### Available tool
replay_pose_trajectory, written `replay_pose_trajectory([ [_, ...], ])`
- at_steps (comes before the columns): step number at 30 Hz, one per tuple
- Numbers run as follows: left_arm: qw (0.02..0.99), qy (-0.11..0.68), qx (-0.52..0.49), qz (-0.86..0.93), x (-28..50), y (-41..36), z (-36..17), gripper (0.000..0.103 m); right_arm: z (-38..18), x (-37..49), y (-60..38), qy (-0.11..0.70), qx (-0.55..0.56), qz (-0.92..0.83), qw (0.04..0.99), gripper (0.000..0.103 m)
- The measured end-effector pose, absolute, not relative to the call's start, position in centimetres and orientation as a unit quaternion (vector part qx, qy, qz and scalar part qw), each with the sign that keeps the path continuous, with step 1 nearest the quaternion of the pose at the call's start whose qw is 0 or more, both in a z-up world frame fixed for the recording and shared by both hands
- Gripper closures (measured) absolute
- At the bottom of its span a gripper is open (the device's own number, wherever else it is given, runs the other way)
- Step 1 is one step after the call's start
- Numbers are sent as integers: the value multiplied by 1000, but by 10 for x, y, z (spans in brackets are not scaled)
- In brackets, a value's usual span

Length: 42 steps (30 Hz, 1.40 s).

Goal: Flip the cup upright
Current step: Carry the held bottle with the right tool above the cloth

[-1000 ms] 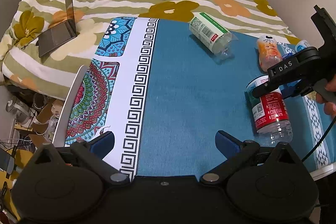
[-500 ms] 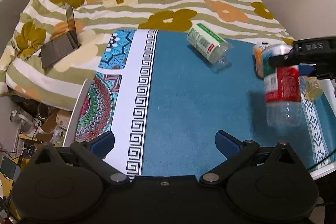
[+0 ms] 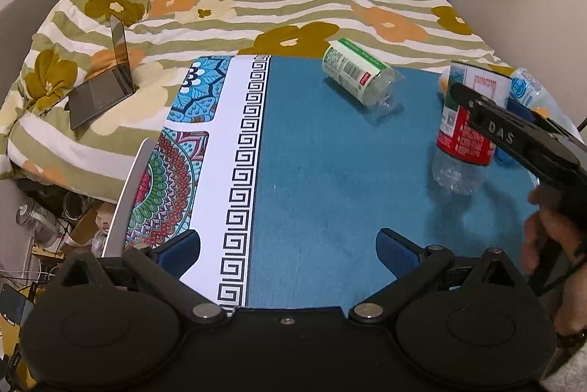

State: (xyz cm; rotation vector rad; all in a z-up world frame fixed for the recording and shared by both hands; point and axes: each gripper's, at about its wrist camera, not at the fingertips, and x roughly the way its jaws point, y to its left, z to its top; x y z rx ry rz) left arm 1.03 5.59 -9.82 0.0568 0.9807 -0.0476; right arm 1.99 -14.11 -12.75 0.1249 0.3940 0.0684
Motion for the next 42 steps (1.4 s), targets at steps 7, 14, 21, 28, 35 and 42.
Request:
replay_pose_trajectory([
  [7,877,479,26,-18,13,55,-107,0,-136,22,-139,199,47,43,978,27],
  [14,876,481,26,-22,13,48,-108,0,-131,10,-141,213,33,58,975,27],
  [21,875,482,25,-24,12,43,-108,0,-125,-9,-147,227,32,71,971,27],
  [28,874,485,19,-24,7,38,-109,0,-120,-24,-145,241,10,86,967,27],
  [35,875,484,21,-26,2,33,-108,0,-118,-28,-146,249,8,79,965,25],
  [42,877,481,17,-23,-2,32,-107,0,-113,-31,-147,243,15,81,967,0],
])
